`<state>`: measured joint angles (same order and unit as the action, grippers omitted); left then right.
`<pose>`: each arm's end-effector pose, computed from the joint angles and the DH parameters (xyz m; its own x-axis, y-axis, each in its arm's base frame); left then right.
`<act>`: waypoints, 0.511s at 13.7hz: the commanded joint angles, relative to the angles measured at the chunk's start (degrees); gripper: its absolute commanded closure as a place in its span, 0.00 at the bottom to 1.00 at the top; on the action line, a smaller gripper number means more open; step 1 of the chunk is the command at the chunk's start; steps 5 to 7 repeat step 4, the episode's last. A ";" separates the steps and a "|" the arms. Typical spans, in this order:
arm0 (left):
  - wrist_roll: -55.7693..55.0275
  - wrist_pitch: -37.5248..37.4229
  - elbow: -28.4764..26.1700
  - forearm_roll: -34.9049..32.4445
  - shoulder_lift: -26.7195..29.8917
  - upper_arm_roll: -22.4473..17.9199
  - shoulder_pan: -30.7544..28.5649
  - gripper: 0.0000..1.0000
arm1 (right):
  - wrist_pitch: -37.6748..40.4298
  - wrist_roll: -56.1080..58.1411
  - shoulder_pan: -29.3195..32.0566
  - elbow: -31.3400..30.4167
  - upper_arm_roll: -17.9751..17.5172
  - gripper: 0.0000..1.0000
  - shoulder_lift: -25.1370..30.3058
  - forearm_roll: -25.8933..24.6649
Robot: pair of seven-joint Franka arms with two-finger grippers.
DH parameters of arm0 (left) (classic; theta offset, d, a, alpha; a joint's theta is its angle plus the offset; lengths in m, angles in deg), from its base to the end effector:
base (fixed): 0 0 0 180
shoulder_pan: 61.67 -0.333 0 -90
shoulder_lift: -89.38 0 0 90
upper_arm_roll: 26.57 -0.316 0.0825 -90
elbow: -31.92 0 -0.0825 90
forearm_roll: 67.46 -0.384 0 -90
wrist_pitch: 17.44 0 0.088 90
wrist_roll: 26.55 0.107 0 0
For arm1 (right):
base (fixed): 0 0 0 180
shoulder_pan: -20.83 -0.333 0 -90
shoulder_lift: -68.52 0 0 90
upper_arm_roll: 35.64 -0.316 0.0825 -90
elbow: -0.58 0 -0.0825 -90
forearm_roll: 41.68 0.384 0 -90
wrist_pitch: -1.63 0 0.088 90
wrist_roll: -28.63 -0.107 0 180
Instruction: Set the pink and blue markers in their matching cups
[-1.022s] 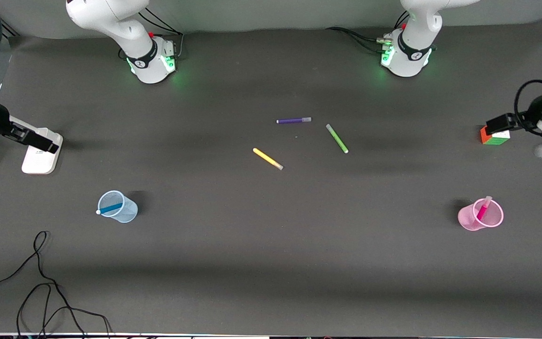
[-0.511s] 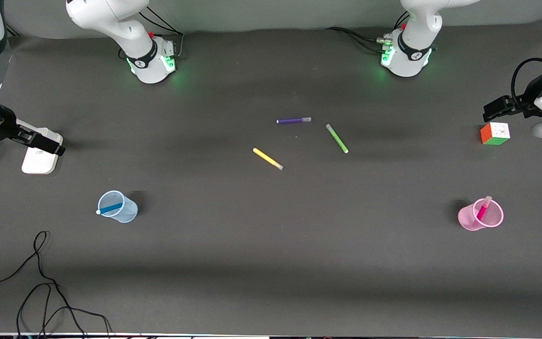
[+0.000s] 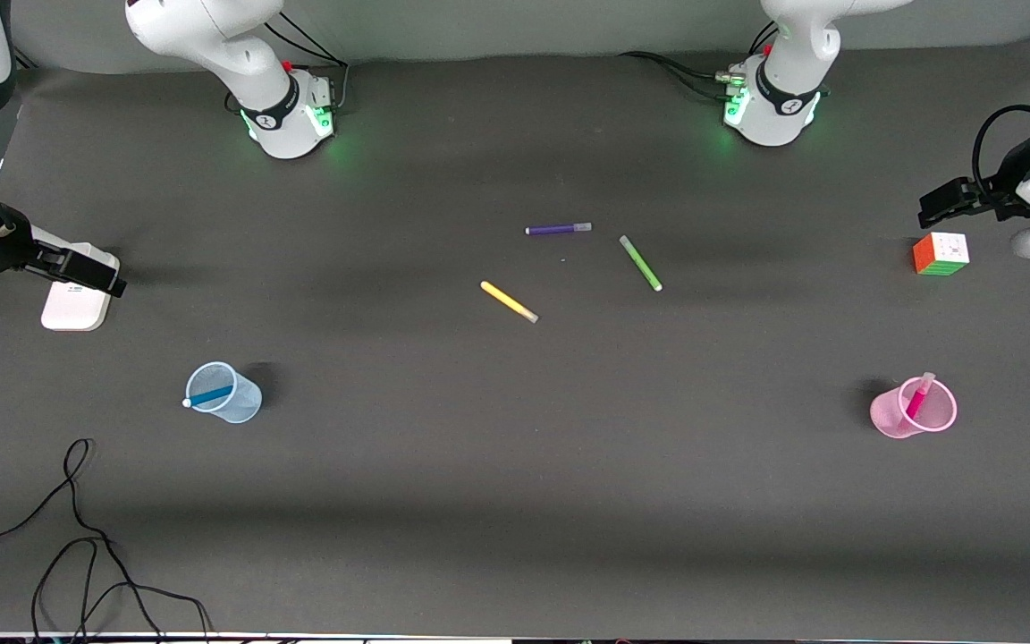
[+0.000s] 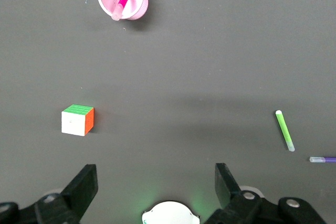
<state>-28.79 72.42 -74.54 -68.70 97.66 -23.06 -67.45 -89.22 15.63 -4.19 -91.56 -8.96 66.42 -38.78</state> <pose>0.4992 0.0204 0.5659 0.9864 0.0802 -0.1437 0.0758 -0.9965 -0.0359 0.5636 -0.0066 0.5898 0.9652 -0.2542 -0.0615 -0.2559 -0.9665 -0.0207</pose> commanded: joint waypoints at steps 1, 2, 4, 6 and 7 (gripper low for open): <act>-0.92 -1.27 0.90 0.01 -0.02 -0.08 0.68 0.01 | 0.67 3.43 -0.20 1.26 0.22 0.00 -0.45 1.05; -0.92 -1.27 0.99 0.01 -0.11 -0.17 0.68 0.01 | 0.67 3.43 -0.11 1.26 0.22 0.00 -0.45 0.97; -0.92 -1.36 1.08 0.01 -0.11 -0.08 0.68 0.01 | 0.67 3.43 -0.11 1.34 0.22 0.00 -0.63 0.96; -0.92 -1.36 1.08 0.01 -0.11 -0.08 0.68 0.01 | 0.67 3.43 -0.11 1.34 0.22 0.00 -0.63 0.96; -0.92 -1.36 1.08 0.01 -0.11 -0.08 0.68 0.01 | 0.67 3.43 -0.11 1.34 0.22 0.00 -0.63 0.96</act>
